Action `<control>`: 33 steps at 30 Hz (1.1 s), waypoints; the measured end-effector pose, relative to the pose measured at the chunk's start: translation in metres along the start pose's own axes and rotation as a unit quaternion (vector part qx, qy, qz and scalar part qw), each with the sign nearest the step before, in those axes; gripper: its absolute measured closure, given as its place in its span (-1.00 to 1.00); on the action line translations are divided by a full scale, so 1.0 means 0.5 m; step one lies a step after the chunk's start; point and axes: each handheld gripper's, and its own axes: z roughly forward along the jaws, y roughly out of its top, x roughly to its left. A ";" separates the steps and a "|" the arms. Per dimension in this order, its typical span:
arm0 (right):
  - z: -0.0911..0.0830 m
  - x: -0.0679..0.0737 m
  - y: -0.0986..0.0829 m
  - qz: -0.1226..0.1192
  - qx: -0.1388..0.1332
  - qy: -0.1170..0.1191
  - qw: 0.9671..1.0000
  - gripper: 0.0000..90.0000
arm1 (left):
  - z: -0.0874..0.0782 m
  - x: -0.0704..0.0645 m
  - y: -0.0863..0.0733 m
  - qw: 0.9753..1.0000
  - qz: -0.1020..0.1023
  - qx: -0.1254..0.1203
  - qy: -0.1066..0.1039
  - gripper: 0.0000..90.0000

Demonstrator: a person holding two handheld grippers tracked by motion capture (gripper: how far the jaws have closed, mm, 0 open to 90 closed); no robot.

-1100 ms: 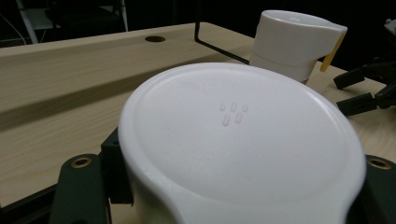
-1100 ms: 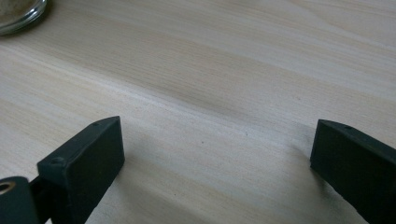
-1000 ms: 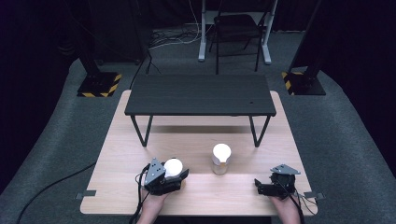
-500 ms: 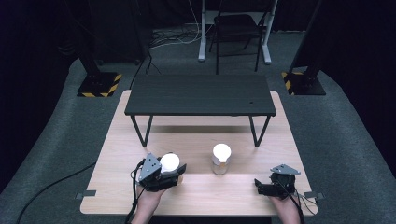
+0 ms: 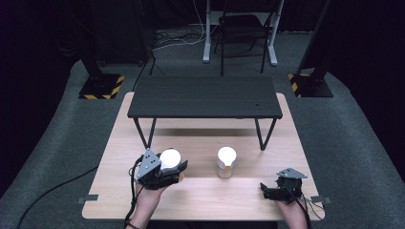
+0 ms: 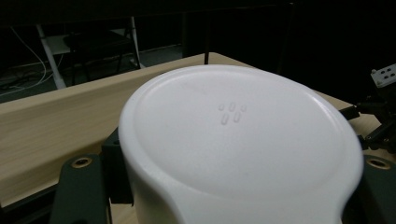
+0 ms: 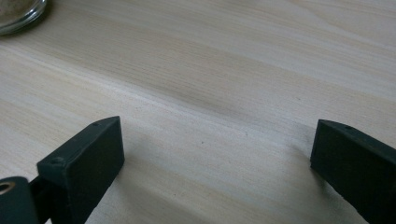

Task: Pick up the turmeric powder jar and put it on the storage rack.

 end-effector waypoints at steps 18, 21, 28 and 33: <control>0.000 0.000 0.000 0.000 0.000 0.000 1.000 -0.96 | -0.028 0.021 0.082 1.000 0.004 -0.012 0.027 -0.34; 0.000 0.000 0.000 0.000 0.000 0.000 1.000 -0.96 | -0.028 0.023 0.100 1.000 0.007 -0.009 0.029 -0.34; 0.000 0.000 0.000 0.000 0.000 0.000 1.000 -0.96 | -0.025 0.025 0.129 0.999 0.010 -0.009 0.035 -0.34; 0.000 0.000 0.000 0.000 0.000 0.000 1.000 -0.96 | -0.024 0.030 0.144 0.999 0.007 -0.013 0.042 -0.34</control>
